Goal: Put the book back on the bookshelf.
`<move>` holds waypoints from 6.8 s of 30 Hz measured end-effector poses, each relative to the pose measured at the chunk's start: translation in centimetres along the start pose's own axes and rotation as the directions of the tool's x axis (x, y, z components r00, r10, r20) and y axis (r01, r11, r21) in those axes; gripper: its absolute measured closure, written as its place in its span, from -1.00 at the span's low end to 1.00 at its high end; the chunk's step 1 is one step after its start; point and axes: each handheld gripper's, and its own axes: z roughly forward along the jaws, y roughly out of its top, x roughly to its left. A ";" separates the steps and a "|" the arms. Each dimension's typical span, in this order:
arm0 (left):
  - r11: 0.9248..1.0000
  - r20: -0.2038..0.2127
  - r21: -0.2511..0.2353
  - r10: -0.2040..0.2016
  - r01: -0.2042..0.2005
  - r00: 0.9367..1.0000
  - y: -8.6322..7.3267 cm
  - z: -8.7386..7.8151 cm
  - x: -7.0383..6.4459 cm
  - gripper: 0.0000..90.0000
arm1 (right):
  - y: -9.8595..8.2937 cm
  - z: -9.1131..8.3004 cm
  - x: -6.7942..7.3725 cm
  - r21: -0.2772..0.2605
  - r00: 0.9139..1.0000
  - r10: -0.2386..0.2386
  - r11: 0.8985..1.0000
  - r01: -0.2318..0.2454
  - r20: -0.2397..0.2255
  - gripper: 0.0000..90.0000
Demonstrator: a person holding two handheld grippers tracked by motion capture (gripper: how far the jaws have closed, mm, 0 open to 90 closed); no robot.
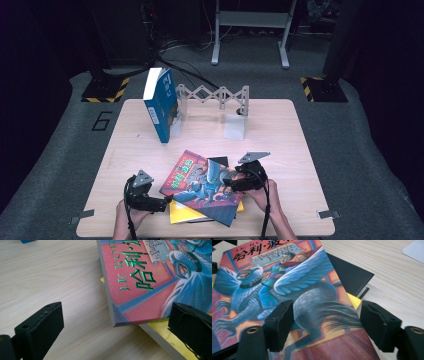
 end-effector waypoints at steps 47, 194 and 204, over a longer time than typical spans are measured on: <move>1.000 0.086 -0.003 -0.010 0.011 0.996 -0.8 0.5 0.8 -0.70 | -1.0 -0.6 -0.7 -0.035 0.999 0.037 0.999 -0.038 -0.040 -0.19; 0.964 0.205 0.024 -0.264 0.265 0.943 8.6 9.7 3.5 -0.74 | -2.4 -2.3 2.3 -0.029 0.995 0.039 0.999 -0.037 0.088 0.00; 0.960 0.214 0.046 -0.279 0.276 0.936 9.7 11.0 4.0 -0.73 | -2.3 -2.2 2.5 -0.028 0.996 0.034 0.999 -0.032 0.078 0.04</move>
